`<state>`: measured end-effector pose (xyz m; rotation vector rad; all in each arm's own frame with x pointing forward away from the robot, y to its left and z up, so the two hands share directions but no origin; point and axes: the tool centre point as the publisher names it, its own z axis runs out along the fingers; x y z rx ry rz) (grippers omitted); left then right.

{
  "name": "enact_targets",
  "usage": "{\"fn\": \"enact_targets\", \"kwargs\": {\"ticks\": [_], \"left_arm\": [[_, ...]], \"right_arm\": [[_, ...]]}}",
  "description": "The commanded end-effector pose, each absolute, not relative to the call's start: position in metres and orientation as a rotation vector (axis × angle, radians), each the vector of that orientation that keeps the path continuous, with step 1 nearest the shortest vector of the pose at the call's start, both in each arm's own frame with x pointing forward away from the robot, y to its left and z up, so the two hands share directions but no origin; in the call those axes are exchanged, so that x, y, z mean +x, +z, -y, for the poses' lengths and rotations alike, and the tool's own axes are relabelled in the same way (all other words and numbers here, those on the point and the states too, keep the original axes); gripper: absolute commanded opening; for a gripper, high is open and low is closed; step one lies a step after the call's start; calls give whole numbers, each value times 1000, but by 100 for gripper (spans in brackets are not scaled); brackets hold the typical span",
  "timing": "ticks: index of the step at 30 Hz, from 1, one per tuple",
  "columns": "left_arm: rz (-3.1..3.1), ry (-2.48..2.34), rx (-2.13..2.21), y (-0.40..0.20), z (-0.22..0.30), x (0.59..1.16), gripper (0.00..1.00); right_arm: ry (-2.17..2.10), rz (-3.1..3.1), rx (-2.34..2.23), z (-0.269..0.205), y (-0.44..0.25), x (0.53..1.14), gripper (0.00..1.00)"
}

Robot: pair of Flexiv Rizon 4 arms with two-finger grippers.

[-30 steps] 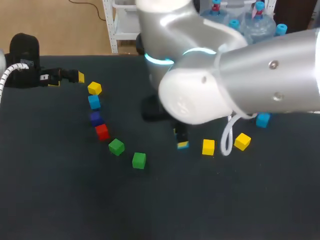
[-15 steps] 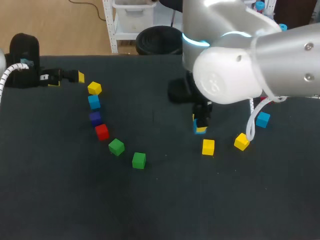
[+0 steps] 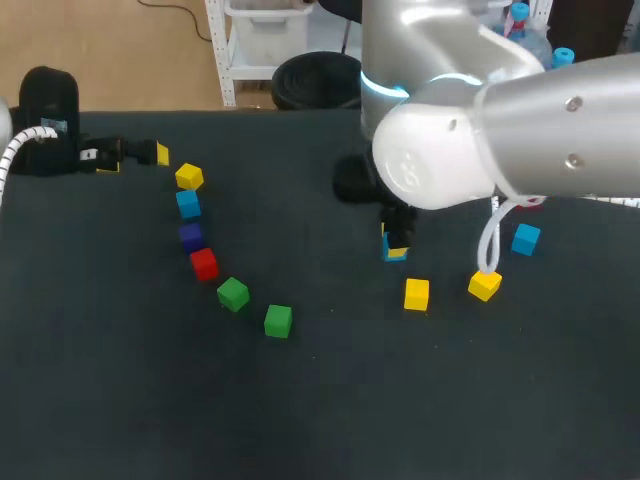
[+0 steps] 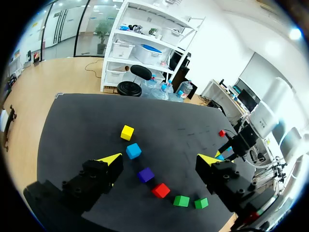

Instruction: Place the blue cubes, place green cubes on the blue cubes, place the yellow cubes on the green cubes, then place the red cubes on the yellow cubes, and place purple cube on the red cubes.

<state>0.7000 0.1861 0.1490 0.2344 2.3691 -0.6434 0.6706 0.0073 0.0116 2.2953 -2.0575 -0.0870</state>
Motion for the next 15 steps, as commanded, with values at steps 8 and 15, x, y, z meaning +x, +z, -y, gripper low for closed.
{"fn": "enact_targets", "kwargs": {"ticks": [8,15], "left_arm": [[-2372,-640,233,150,-186,700,100],[-2372,-640,233,150,-186,700,100]], "right_arm": [[-171,2106,2240,-16,7,700,0],[-120,2079,2196,-20,6,711,0]]}}
